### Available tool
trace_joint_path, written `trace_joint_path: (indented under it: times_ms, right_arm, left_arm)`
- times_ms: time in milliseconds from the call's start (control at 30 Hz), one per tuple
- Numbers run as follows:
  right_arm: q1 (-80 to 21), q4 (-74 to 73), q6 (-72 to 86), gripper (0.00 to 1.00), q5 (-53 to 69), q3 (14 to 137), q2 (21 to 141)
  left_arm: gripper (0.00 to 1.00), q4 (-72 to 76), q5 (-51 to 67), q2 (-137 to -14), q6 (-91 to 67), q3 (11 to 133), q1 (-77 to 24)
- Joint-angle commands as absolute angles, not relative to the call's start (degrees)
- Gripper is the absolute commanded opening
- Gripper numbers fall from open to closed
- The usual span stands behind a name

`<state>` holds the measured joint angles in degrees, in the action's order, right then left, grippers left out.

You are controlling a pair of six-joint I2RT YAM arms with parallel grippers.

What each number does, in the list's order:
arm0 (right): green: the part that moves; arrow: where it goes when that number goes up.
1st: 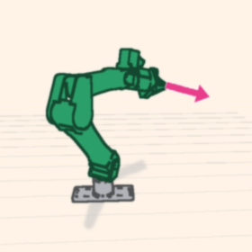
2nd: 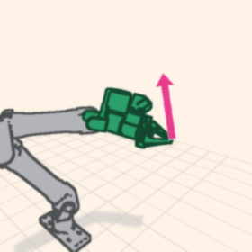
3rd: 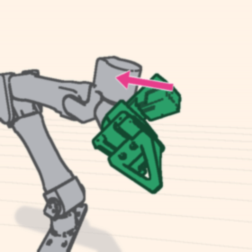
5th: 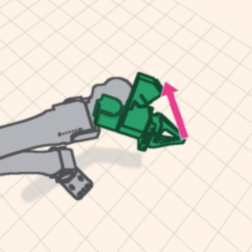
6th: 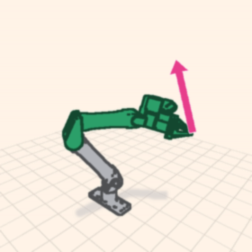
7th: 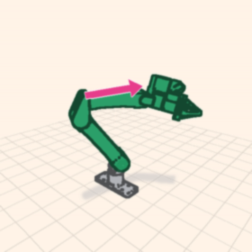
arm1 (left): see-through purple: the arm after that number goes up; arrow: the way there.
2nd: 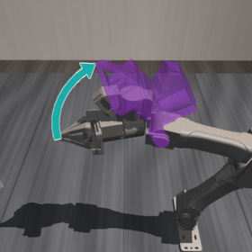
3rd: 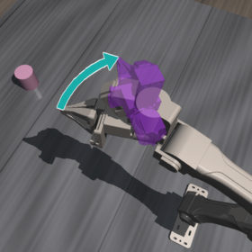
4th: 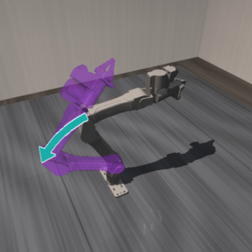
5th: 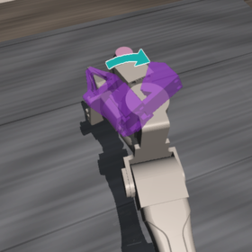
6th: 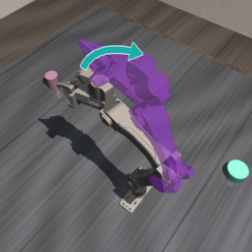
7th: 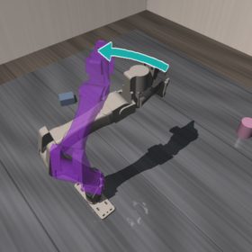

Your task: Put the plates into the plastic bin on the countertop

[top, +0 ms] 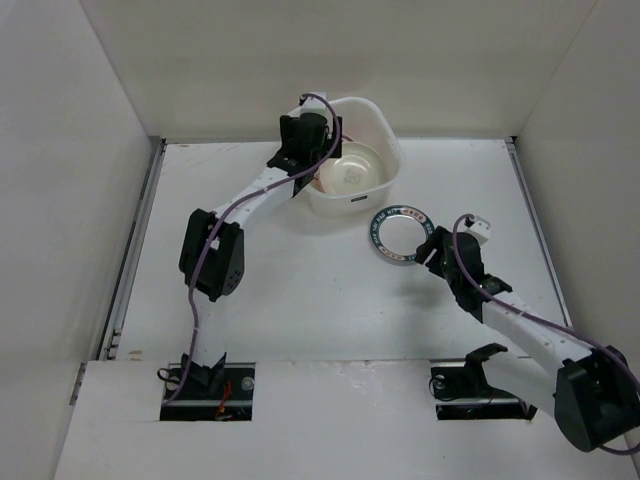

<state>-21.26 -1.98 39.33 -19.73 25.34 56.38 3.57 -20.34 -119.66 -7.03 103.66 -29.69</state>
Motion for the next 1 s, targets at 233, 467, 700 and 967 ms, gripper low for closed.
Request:
trace_joint_path:
  times_ms: [233, 467, 700, 967]
  right_arm:
    - [-14.6, 10.7, 46.0, 0.73, -11.8, 28.7, 69.4]
    - [-11.0, 17.1, 49.2, 0.63, -6.3, 27.2, 75.1]
    - [-10.6, 16.9, 50.4, 0.63, -5.8, 28.0, 76.4]
    - [-13.2, 14.0, 58.7, 0.63, -4.9, 28.6, 76.9]
  left_arm:
    - [1.0, 13.6, -31.7, -82.0, -3.8, 76.4, -35.6]
    - [1.0, 14.4, -35.4, -66.6, -7.5, 55.3, -36.0]
    - [1.0, 12.7, -36.7, -59.4, -11.9, 42.6, -35.8]
    - [1.0, 9.0, -36.5, -53.4, -14.7, 38.1, -35.3]
